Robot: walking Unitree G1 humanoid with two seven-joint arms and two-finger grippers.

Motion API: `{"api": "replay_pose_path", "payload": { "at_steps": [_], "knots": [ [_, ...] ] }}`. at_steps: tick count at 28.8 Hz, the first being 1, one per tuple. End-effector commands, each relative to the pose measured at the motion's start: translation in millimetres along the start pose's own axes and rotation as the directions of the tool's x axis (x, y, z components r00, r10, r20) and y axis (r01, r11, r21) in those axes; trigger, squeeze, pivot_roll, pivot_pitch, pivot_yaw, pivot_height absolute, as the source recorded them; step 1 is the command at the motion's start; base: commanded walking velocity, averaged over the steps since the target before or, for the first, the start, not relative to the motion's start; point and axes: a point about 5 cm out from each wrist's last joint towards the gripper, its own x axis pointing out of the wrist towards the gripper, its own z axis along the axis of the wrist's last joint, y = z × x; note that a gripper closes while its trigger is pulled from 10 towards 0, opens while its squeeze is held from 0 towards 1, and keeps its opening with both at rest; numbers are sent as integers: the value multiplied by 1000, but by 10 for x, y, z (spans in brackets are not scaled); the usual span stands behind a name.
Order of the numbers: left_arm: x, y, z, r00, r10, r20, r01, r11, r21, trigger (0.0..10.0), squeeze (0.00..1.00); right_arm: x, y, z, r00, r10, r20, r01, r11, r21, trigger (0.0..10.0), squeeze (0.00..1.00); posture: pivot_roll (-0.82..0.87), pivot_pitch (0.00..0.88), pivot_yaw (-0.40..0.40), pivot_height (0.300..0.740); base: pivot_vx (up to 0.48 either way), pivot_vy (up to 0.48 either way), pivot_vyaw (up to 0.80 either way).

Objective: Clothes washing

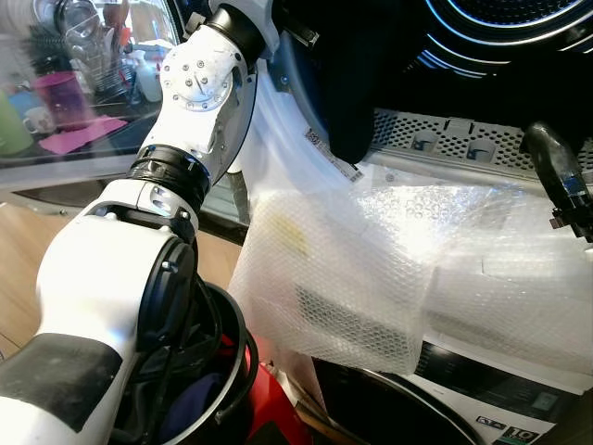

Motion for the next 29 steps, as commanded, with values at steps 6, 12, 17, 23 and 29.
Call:
{"api": "replay_pose_path", "payload": {
  "at_steps": [6, 12, 17, 23, 29],
  "knots": [
    [-340, -649, -383, 777, -622, -94, 601, 778, -182, 10000, 0, -107, -1, -24, 1000, 25, -14, -25, 999, 36, 10000, 0, -81, 57, 113, 740, 0, 0, 0],
    [-471, -906, -374, 604, -797, -9, 760, 579, -294, 10000, 0, -92, 282, -75, 988, 152, 11, -153, 981, 119, 10000, 0, -82, 59, 115, 740, 0, 0, 0],
    [-365, -999, -159, 581, -794, 178, 787, 492, -373, 10000, 0, -67, 551, -100, 961, 272, 52, -277, 942, 190, 10000, 0, -80, 58, 113, 740, 0, 0, 0],
    [-147, -987, -37, 680, -688, 254, 720, 558, -413, 10000, 0, -45, 600, -6, 951, 278, 132, -303, 925, 232, 10000, 0, -86, 58, 113, 740, 0, 0, 0],
    [-188, -1017, -27, 662, -711, 237, 734, 551, -398, 10000, 0, -75, 587, 75, 948, 268, 170, -310, 900, 307, 10000, 0, -90, 62, 117, 740, 0, 0, 0]
  ]
}}
